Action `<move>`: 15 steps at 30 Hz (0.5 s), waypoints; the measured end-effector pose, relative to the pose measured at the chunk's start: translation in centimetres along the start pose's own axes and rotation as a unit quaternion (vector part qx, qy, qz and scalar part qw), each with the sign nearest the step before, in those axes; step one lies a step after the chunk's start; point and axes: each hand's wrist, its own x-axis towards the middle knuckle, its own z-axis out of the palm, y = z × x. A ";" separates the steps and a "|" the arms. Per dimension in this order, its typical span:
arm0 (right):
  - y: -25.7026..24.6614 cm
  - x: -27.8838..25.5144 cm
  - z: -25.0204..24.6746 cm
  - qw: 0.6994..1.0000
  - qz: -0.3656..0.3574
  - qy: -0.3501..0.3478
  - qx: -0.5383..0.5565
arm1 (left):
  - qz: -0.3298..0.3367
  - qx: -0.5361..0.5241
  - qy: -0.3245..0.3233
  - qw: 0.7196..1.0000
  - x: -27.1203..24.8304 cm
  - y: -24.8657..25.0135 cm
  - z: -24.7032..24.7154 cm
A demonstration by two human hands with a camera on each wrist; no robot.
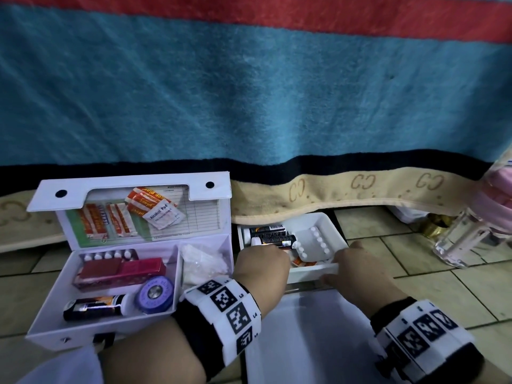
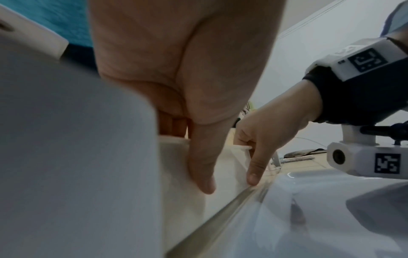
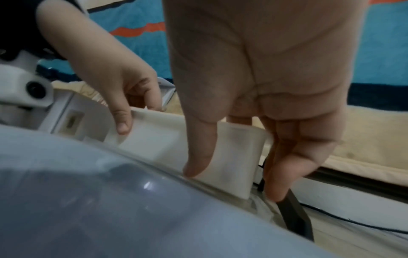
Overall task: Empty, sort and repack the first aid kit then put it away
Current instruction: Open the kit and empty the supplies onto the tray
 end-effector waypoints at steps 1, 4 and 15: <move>-0.3 0.2 0.3 1.000 0.003 -0.006 -0.022 | -0.003 0.004 -0.012 1.000 0.0 -0.1 0.1; -0.7 0.5 1.0 0.998 -0.002 -0.017 -0.060 | -0.005 0.019 -0.054 0.998 -0.2 -0.2 0.5; 1.4 0.4 0.3 0.998 -0.014 0.016 -0.057 | 0.000 -0.067 -0.002 0.998 -1.1 -0.4 1.1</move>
